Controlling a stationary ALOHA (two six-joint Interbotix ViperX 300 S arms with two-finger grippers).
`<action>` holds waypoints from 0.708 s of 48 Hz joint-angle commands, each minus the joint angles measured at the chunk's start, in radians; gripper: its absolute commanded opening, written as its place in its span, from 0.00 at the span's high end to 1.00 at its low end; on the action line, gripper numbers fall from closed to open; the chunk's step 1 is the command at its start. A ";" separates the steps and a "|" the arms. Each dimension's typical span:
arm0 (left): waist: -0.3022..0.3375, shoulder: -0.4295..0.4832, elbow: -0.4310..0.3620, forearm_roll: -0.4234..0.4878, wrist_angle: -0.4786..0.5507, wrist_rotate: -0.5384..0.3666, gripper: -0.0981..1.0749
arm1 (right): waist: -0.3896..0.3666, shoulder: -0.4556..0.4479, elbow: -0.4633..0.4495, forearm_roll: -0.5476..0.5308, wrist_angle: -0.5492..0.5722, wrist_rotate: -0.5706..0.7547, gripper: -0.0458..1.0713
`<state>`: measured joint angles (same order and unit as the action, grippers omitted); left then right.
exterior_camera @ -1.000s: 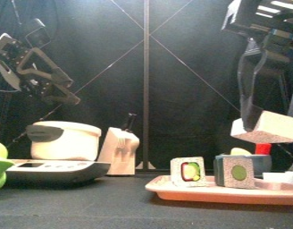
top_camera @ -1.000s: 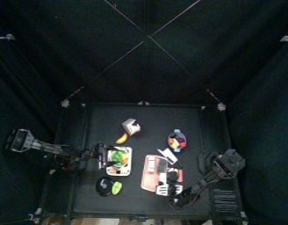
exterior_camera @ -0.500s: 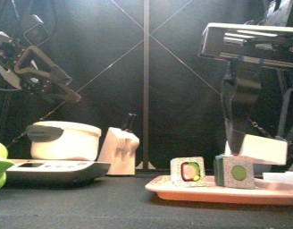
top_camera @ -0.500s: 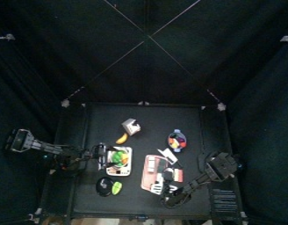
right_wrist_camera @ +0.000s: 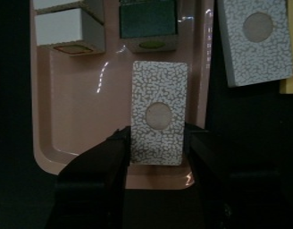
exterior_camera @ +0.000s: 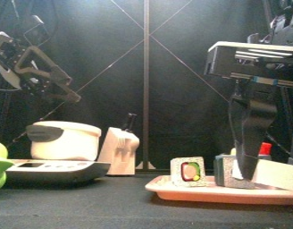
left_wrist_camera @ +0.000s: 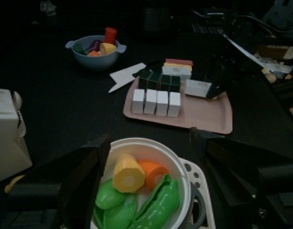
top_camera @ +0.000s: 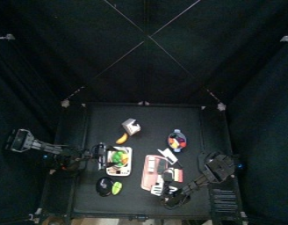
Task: Place rice on pink plate
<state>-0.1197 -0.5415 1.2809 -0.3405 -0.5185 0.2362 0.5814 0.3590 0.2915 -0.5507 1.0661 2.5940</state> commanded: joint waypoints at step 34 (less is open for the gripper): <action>-0.002 0.000 -0.018 0.000 -0.005 0.000 0.04 | -0.005 -0.020 -0.009 -0.021 0.003 0.003 0.20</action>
<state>-0.1197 -0.5415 1.2809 -0.3405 -0.5185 0.2378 0.5798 0.3620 0.2945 -0.5645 1.0646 2.5970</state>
